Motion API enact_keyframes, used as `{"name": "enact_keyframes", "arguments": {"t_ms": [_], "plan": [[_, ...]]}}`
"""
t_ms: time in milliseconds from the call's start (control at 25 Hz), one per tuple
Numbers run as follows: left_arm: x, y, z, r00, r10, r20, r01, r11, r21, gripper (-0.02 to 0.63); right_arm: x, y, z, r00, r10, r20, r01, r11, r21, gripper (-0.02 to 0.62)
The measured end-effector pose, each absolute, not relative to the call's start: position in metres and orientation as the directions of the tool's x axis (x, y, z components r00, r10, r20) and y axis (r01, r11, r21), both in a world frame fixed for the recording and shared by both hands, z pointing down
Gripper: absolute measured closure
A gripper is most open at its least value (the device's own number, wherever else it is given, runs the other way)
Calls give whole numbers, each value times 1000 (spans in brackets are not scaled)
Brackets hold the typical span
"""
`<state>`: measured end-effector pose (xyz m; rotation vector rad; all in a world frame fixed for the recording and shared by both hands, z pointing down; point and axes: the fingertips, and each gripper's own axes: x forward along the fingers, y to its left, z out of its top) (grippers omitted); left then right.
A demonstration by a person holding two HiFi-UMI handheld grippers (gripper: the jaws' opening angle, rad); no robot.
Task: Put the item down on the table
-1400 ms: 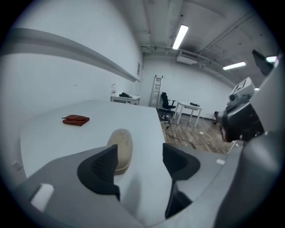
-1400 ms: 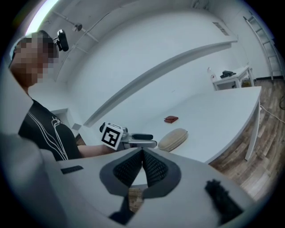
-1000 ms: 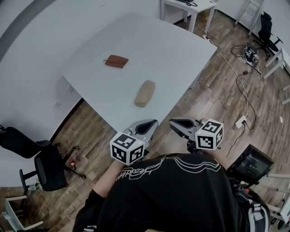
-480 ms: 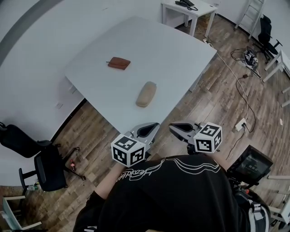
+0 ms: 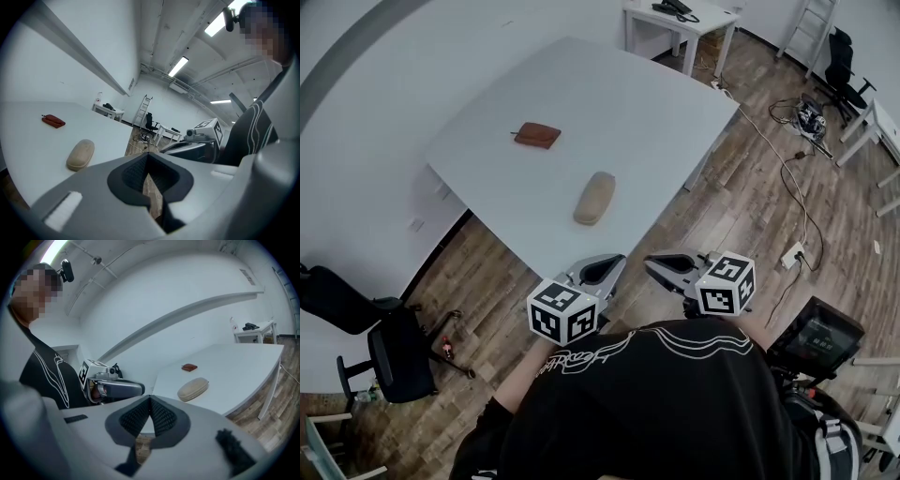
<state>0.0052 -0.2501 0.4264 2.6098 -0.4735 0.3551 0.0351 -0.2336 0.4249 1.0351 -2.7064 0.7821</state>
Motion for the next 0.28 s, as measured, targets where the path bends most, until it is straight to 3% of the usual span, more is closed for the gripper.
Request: {"name": "enact_keyframes", "arguments": {"t_ms": [280], "plan": [[11, -255, 424, 910, -270, 314, -386, -828, 406, 601, 41, -239, 424, -754, -581, 306, -655, 627, -422, 591]]}}
